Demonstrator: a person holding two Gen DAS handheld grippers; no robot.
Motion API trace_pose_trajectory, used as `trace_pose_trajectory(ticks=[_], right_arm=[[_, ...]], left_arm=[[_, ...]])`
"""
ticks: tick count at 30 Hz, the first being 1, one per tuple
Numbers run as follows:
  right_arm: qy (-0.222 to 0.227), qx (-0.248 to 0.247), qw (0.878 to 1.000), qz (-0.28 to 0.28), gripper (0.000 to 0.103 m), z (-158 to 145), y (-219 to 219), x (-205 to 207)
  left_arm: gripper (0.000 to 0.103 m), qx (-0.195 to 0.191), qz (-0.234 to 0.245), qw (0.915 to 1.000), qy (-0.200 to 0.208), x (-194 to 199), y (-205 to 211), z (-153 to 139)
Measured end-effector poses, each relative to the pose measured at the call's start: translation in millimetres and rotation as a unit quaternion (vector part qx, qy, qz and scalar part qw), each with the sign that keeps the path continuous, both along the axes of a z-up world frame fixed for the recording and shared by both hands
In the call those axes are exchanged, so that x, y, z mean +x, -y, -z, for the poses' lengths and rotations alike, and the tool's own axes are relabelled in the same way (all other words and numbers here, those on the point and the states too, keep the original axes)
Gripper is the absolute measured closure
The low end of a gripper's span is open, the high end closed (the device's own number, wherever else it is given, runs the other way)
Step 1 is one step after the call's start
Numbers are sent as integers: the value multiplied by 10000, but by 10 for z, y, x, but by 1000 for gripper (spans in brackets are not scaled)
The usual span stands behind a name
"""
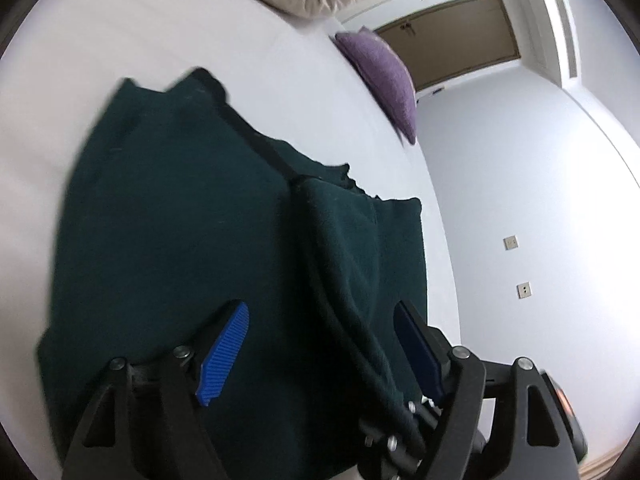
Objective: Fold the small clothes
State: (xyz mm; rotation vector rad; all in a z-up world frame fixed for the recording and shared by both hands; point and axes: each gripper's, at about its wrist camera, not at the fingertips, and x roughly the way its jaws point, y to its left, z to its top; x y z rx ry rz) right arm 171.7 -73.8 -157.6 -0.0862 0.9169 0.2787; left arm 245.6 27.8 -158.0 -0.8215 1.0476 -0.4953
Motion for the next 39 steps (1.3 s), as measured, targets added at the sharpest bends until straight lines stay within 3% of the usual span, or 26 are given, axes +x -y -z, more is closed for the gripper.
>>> trace_pose_trajectory(ticks=[2,3,4,5,7,10,13,16,18,21,26,31,37,39], right_arm=[[90,-73,9999,-56,89,1,-11,-34],[143,-113,9998,-87,89,-4,-13,-49],[184,-139,9997,-110,89,-14,-9,-69],[205,-134,9996,-118,88,-42,67,-145],[220,-87,9996,-177,83,-64,53,-143],[29,126,9990,-425,74,-81,85,-204],[-27,598,9954,-748,49,-213,264,-403],[209,1690,9829,-699,45,-440,691,-583],[348,2083,9767,-381,45,-505,937,-555],[209,1948,9806,-62,48,-424,1010,-355],[-63,1484,9874,-539,56,-160,456,-188],[-299,1420,9854,-891,56,48,-47,-195],[-393,1356,9859,-901,56,263,-349,-249],[-361,1446,9853,-832,56,305,-323,-259]], left_arm=[[33,83,124,9998,-126,100,136,12],[44,209,152,9995,-159,143,190,16],[66,301,190,9992,-186,177,242,12],[78,331,297,9987,-264,225,303,26],[87,428,375,9980,-267,258,338,15],[89,400,453,9980,-200,245,265,-18],[90,459,471,9978,-122,232,104,-71],[90,441,430,9981,-86,262,-94,-142],[90,524,400,9978,-8,266,-259,-220],[90,733,366,9966,52,272,-506,-312],[90,905,406,9950,-98,310,-872,-258],[90,959,478,9941,-176,351,-945,-151],[85,746,151,9967,-295,389,-1030,92],[81,968,-46,9951,-191,300,-1064,26]])
